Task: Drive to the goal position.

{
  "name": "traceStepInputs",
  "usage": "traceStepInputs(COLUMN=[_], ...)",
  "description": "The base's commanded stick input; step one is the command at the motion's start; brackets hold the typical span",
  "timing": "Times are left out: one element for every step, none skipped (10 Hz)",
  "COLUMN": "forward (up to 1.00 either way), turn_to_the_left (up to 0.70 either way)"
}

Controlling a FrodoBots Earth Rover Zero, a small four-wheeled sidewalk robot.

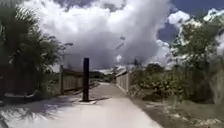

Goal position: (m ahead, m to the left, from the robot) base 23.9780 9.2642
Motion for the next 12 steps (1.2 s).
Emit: traceStepInputs(forward=[0.85, 0.85, 0.85, 0.85, 0.85, 0.85, 0.85, 0.85, 0.85, 0.85, 0.85, 0.85], turn_to_the_left=[0.00, 0.00, 0.00, 0.01, 0.12, 0.22, 0.00, 0.00, 0.00, 0.00, 0.00, 0.00])
